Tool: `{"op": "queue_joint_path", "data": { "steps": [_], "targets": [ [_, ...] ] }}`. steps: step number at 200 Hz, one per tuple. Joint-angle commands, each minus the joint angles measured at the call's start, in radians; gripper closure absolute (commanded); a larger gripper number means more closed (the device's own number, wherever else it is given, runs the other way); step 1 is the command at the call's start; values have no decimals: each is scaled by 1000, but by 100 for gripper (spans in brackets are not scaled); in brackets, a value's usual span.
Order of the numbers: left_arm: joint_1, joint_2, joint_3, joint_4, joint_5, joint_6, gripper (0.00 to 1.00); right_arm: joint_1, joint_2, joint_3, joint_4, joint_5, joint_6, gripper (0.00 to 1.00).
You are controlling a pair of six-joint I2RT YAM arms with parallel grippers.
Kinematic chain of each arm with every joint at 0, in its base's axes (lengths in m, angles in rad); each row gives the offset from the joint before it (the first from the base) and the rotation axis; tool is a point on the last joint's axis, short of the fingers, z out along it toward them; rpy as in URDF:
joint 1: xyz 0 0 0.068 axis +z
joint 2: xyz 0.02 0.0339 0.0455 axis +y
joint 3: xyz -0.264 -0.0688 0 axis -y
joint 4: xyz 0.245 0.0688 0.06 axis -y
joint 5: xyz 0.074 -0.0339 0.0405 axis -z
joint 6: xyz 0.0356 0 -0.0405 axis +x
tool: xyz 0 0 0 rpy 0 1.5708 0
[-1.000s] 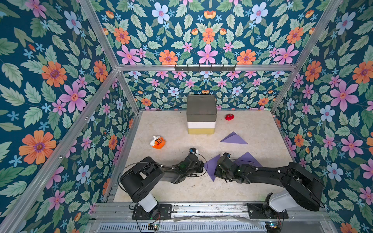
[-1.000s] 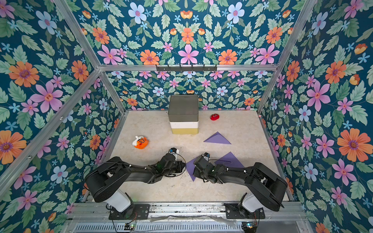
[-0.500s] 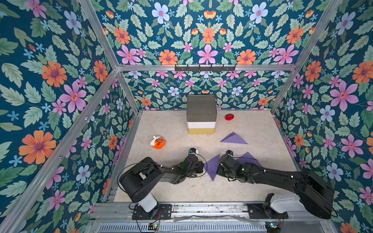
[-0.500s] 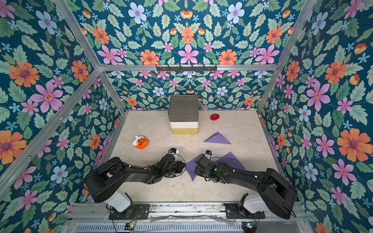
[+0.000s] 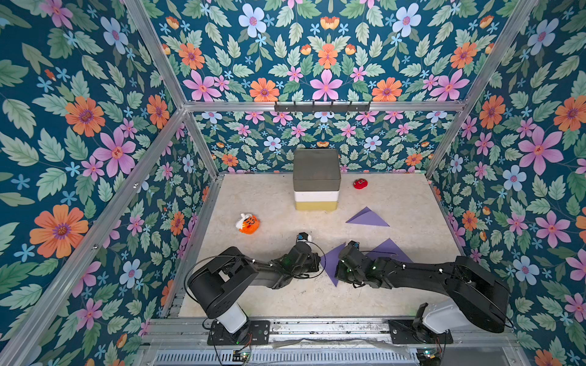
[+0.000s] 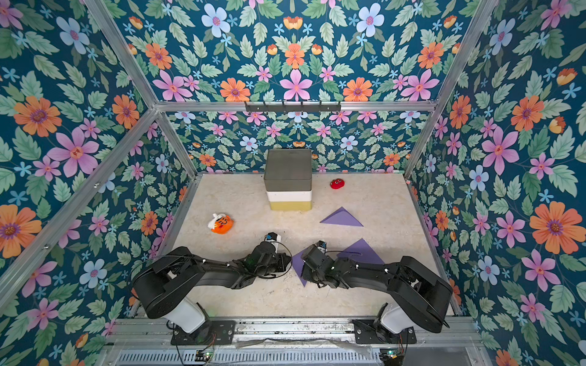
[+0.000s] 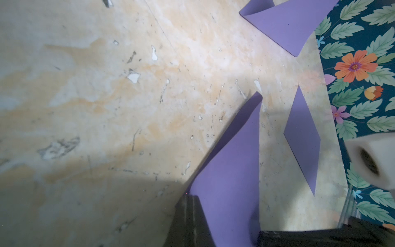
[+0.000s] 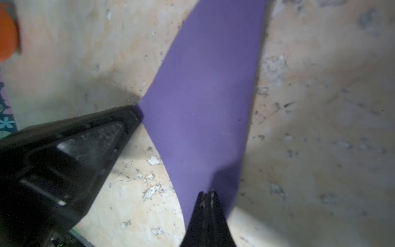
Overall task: Fold the square paper diagonally
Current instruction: Fold the paper at the center of the board.
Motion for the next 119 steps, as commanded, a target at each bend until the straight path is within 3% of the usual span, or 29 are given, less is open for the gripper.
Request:
{"op": "queue_joint_path", "data": {
  "steps": [1, 47, 119],
  "targets": [
    [0, 25, -15, -336, -27, 4, 100, 7, 19, 6, -108, 52, -7, 99],
    [1, 26, -21, -335, -31, 1, 100, 30, 0, 66, -289, 156, -30, 100],
    [-1, 24, -20, -338, -31, -3, 100, 35, -60, 38, -31, -2, 12, 99]
  ]
}}
